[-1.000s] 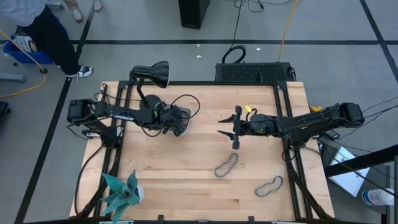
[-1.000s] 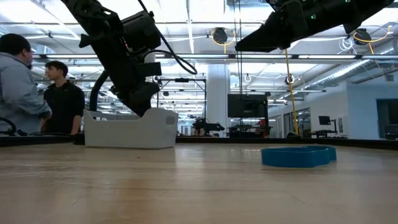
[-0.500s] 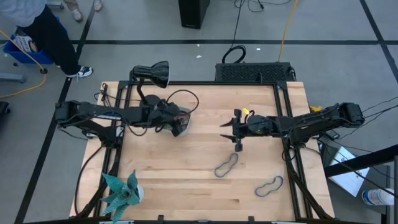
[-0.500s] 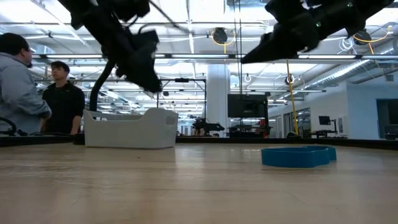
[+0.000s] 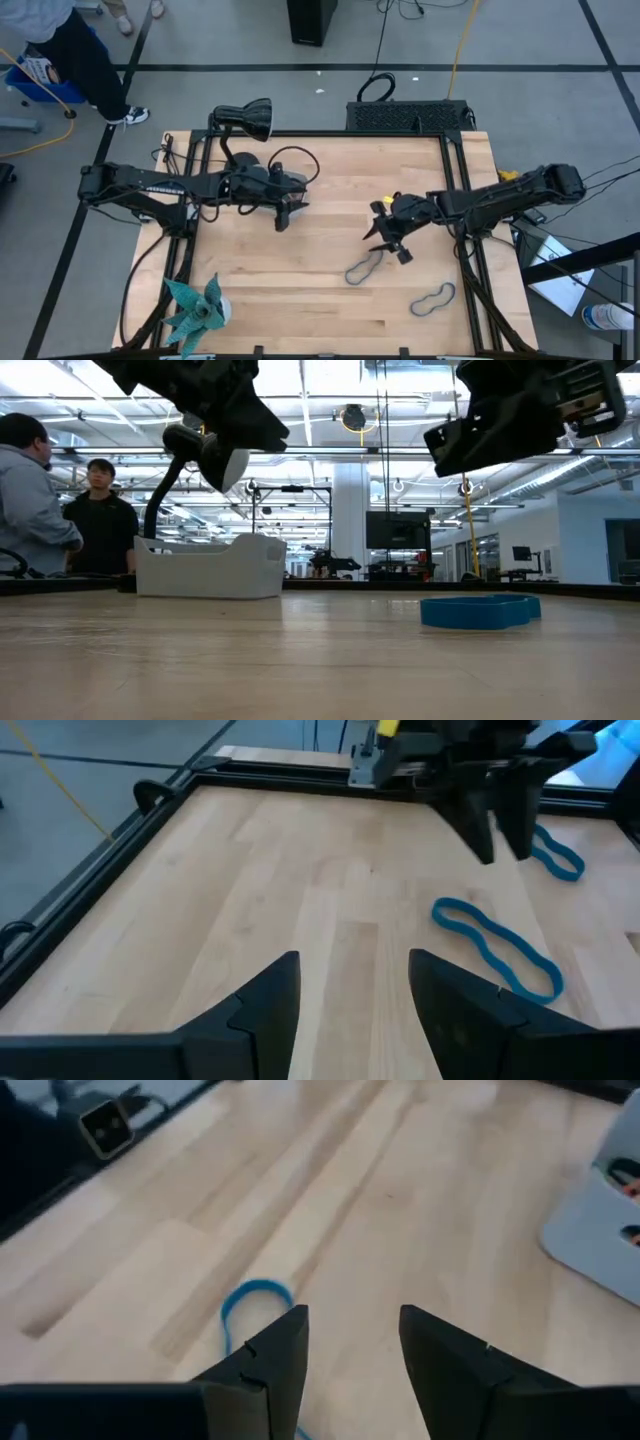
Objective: Pick and place rubber bands into bin
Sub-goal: Put the left blue rubber band into the gray bin
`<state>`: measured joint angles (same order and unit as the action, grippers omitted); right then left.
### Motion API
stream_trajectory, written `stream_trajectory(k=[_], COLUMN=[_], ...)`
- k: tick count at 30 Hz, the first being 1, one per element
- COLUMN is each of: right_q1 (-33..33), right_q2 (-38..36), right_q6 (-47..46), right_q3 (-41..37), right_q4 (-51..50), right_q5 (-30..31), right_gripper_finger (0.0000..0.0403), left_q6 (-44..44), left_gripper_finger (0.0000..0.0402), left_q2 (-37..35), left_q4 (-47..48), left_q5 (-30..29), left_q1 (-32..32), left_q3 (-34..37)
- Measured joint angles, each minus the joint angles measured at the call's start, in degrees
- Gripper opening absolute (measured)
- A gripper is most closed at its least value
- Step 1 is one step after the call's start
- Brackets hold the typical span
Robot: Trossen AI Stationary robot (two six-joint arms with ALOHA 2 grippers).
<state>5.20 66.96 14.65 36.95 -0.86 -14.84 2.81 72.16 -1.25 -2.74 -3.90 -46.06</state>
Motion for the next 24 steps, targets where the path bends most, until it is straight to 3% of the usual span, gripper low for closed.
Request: stream_trajectory(k=[7,19,24], right_q1=[5.1,6.6,6.7], right_q2=[1.7,13.9,17.0], right_q6=[1.0,-0.6,-2.4], right_q3=[0.0,0.0,0.0], right_q4=[-2.8,1.7,3.0], right_q5=[9.2,8.7,5.5], right_gripper_finger=[0.0146,0.0143,0.0143], left_q6=[0.3,0.5,0.6], left_gripper_finger=[0.0196,0.0196,0.0196], left_q2=[0.0,0.0,0.0], left_q4=[0.0,-0.4,-0.1], left_q5=[-0.3,-0.3,-0.3], left_q1=[0.0,-0.2,-0.2], left_q3=[0.0,0.0,0.0])
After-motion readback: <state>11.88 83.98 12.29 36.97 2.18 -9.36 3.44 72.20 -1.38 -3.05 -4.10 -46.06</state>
